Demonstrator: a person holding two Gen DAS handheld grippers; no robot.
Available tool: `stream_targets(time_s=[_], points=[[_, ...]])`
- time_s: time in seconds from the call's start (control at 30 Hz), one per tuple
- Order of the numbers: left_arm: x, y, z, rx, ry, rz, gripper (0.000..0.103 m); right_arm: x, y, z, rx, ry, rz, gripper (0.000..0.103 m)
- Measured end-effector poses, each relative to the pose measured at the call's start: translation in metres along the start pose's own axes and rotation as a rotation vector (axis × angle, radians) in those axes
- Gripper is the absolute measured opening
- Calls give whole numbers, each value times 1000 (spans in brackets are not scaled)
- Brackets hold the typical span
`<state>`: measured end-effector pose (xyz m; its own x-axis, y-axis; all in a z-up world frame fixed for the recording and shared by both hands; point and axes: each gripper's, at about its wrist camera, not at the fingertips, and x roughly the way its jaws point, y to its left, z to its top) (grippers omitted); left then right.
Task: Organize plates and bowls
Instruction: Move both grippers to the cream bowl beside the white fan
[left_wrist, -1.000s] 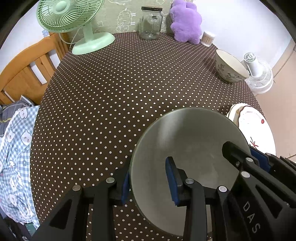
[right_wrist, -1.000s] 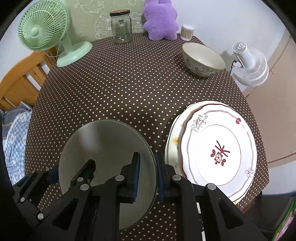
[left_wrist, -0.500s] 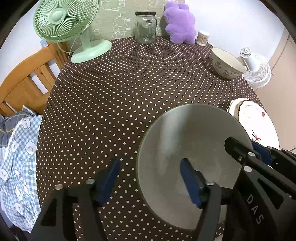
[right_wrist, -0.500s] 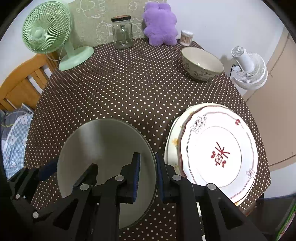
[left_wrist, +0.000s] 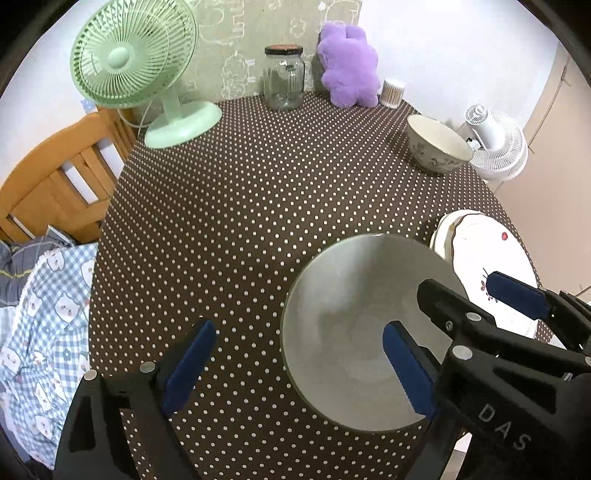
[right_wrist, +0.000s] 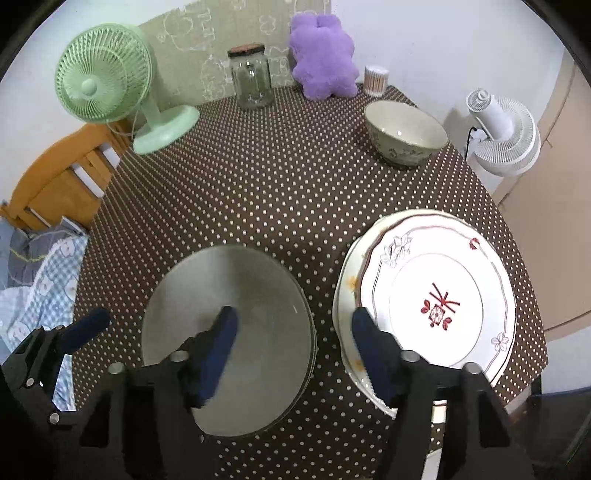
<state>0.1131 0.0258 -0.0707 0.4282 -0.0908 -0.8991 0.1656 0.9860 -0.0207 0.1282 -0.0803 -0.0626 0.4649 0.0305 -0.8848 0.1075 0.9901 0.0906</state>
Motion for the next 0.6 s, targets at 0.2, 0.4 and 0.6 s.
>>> stream_targets(time_s=[0.2,0.4,0.6], points=[[-5,-13,12,-14,-10,40,93,-6,-10,8,-2,-16,9,71],[-8,-31,27,-28,-39,57,93,-16,-33,21,7,-41,9,71],[-2,-53,47,-46,-40,56,92,-15,-57,40,-16,-43,21,71]])
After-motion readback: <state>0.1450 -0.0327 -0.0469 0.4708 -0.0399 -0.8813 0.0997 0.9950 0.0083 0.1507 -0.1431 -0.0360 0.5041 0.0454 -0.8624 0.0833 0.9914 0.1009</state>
